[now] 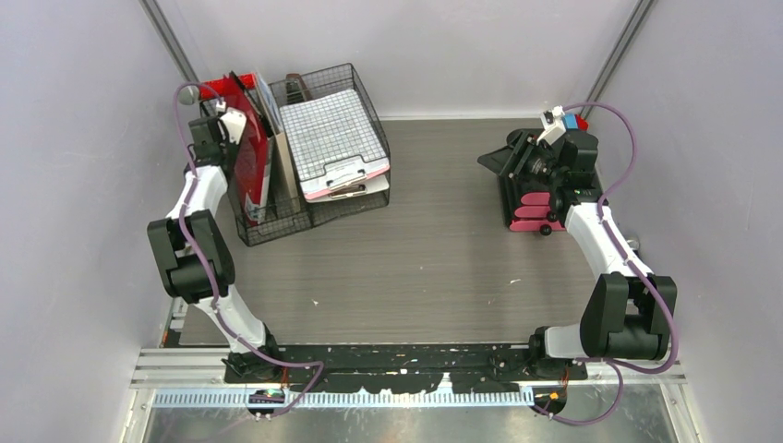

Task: Organize the desk
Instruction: Move the storage box to the center of the board.

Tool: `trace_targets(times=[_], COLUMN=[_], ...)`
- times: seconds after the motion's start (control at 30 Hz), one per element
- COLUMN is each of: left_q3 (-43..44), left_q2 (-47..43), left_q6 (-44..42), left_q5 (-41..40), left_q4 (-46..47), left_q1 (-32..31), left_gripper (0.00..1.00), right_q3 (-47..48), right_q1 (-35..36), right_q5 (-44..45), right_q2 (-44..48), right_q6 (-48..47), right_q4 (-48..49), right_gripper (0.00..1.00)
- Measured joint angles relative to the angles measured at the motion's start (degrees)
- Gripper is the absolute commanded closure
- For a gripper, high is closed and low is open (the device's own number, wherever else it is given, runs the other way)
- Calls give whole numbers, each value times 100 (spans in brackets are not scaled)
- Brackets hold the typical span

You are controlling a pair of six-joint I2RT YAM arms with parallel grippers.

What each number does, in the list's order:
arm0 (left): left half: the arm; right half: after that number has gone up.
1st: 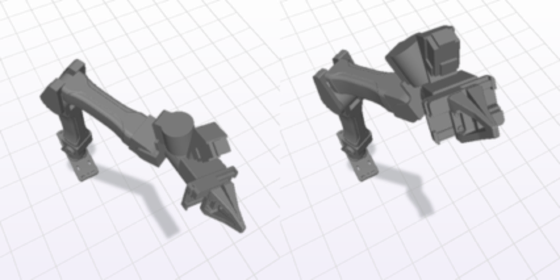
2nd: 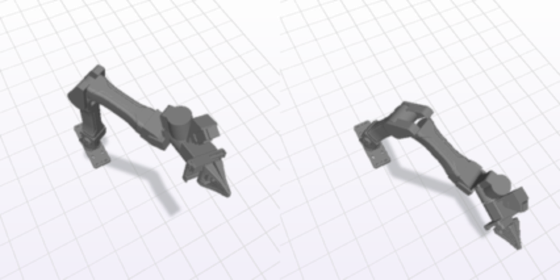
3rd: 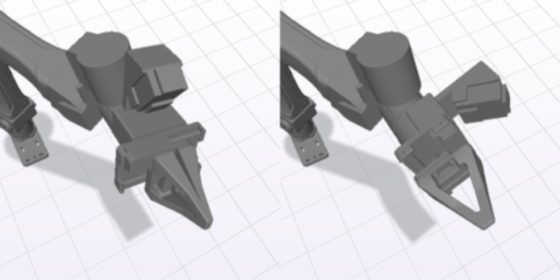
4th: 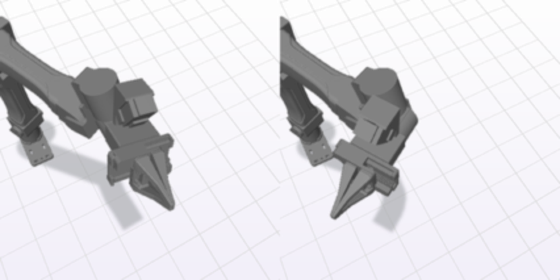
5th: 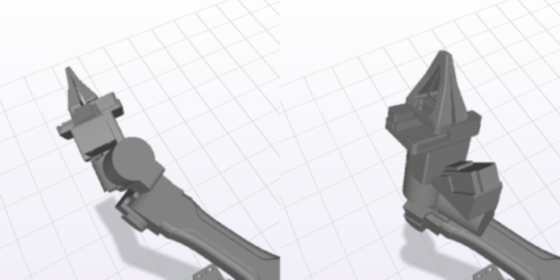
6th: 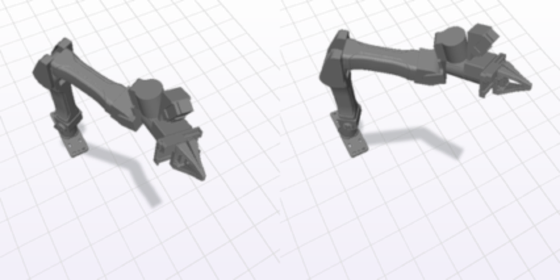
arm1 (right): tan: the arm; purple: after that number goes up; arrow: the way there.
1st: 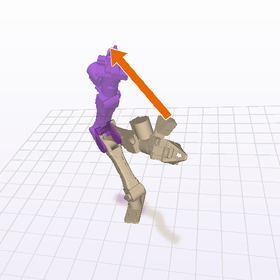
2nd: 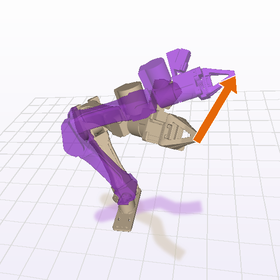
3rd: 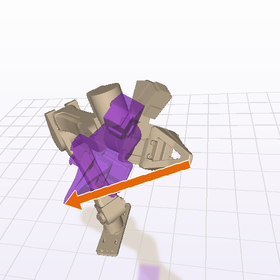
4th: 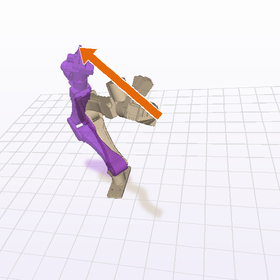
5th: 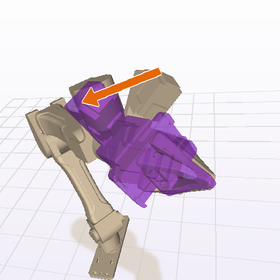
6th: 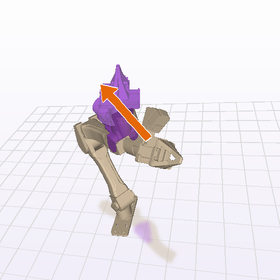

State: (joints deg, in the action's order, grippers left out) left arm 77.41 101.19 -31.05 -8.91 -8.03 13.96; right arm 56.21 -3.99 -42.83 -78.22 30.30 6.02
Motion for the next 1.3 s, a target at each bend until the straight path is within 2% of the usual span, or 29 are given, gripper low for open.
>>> trace_targets(times=[0.13, 0.3, 0.4, 0.57, 0.73, 0.87, 1.0, 1.17, 1.3], left_q3=[271, 251, 107, -286, -782, -1213, -1932, -2656, -2900], left_q2=[212, 153, -98, -990, -2140, -2883, -3713, -4874, -5731], left_q6=[-94, -96, -39, 332, 879, 1364, 1821, 2190, 2310], left_q5=[-101, -212, -153, 66, 444, 949, 1534, 2181, 2553], left_q4=[-13, -4, -61, -448, -629, -785, -1023, -1412, -1696], left_q1=[11, 52, 116, 284, 647, 894, 992, 997, 997], left_gripper=[51, 32, 24, 1, 0, 0, 0, 0, 0], right_q3=[-17, -24, -35, -74, -72, -70, -11, 190, 348], right_q1=[0, 0, 0, -4, -70, -138, -149, -151, -151], right_q5=[-15, -15, 15, 103, 236, 385, 557, 887, 1191], right_q2=[0, 0, 11, 181, 400, 525, 586, 691, 872], right_q6=[0, -7, -35, -166, -369, -588, -942, -1563, -1996], right_q4=[2, 0, -2, -13, -76, -208, -501, -1047, -1381], right_gripper=[39, 37, 30, 22, 16, 7, 2, 1, 1])
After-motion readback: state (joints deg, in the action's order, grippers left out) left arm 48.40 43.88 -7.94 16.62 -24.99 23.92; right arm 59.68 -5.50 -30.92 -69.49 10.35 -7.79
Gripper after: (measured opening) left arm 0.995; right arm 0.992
